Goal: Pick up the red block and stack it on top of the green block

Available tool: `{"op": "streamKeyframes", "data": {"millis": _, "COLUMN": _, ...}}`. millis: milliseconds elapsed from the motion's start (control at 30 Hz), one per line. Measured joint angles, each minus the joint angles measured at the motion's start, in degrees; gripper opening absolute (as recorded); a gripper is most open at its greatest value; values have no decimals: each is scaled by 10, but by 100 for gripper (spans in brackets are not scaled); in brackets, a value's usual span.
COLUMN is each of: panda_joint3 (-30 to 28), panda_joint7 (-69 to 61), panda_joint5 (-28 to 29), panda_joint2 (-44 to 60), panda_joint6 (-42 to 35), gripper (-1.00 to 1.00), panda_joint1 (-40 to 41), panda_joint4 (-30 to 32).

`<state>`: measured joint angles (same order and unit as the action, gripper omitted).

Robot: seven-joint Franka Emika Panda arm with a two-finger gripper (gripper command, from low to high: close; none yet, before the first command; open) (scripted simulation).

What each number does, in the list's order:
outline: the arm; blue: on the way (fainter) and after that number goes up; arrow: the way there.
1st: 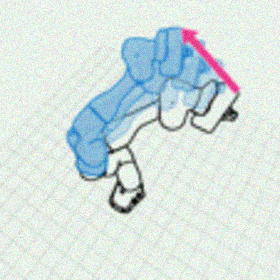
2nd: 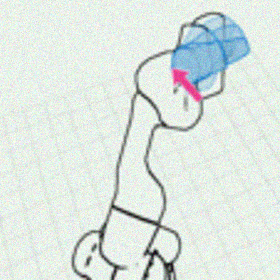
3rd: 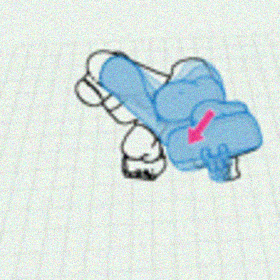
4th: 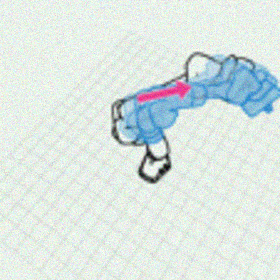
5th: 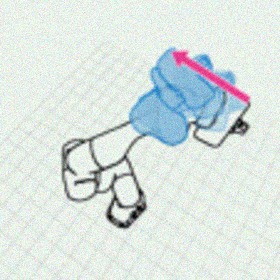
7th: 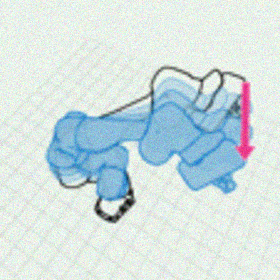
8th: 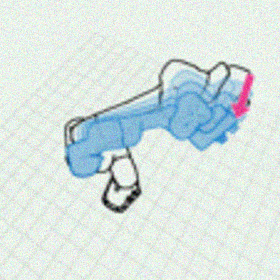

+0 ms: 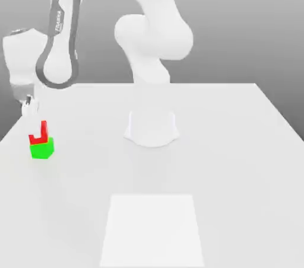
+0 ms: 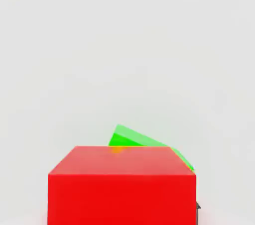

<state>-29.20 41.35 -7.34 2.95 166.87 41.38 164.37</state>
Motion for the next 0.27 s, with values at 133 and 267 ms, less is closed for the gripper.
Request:
{"op": "streamKeyframes", "data": {"millis": 133, "panda_joint3": 4, "panda_joint7": -9, "panda_joint5": -12, "panda_joint2": 7, "panda_joint6": 6, "gripper": 100, "panda_joint1": 2, "panda_joint4": 0}}
{"op": "streamKeyframes", "data": {"millis": 267, "panda_joint3": -4, "panda_joint7": 39, "panda_joint5": 56, "panda_joint2": -33, "panda_joint6": -27, "gripper": 100, "panda_joint1": 16, "panda_joint4": 0}}
